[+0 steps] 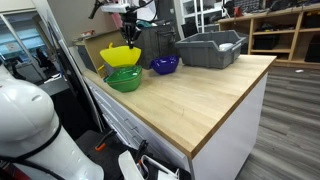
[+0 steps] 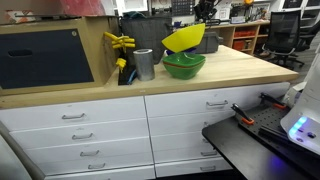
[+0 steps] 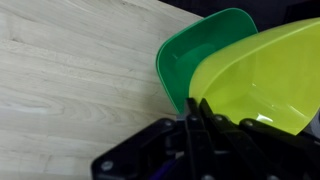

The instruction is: Put the yellow bowl in the green bowl

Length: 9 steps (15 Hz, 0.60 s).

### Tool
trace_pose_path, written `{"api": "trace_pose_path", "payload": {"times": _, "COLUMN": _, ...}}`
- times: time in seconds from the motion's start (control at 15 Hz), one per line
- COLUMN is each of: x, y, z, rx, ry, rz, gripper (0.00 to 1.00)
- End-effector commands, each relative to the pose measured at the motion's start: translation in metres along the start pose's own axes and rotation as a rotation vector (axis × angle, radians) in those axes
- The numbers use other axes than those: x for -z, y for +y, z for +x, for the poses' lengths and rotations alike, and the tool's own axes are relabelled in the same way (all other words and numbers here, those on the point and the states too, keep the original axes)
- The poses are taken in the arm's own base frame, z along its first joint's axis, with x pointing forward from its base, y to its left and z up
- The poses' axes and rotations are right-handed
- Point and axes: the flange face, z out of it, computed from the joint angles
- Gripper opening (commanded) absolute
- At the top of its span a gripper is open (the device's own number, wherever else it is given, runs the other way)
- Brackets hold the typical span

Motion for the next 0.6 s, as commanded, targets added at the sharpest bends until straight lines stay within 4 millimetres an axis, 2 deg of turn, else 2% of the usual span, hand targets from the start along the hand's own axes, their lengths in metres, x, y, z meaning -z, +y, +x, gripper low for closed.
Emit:
{"api": "trace_pose_path", "payload": {"times": 0.0, "x": 0.001, "y": 0.000, "z": -0.006, "rx": 0.042, "ry": -0.026, "rz": 0.051, "gripper": 0.01}}
{"api": "trace_pose_path", "payload": {"times": 0.53, "x": -0.007, "y": 0.024, "z": -0.018, "rx": 0.168, "ry": -0.029, "rz": 0.038, "gripper": 0.01}}
